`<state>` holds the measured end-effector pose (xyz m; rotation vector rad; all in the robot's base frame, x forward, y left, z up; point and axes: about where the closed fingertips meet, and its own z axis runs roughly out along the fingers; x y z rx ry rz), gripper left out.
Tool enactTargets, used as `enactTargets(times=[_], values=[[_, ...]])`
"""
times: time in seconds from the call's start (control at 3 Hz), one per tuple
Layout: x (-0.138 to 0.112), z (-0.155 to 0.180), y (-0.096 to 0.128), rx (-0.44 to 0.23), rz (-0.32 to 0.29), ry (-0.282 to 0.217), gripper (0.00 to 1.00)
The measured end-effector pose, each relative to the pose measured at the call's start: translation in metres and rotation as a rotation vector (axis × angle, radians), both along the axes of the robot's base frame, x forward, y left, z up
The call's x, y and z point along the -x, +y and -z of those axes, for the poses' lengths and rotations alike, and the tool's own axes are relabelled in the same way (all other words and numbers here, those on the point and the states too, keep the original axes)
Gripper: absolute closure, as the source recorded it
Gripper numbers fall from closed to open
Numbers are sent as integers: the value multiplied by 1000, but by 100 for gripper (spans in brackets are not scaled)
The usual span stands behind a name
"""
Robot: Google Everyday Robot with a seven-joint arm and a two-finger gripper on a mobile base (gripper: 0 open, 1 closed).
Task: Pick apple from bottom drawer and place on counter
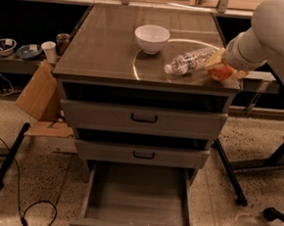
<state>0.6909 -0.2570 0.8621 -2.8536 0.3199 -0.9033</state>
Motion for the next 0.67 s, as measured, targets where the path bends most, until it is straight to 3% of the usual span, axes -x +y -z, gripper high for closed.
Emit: enactTargets(times=[0.33,0.67], values=[[0,1,0,0,1,1,0],[0,1,0,0,1,1,0]])
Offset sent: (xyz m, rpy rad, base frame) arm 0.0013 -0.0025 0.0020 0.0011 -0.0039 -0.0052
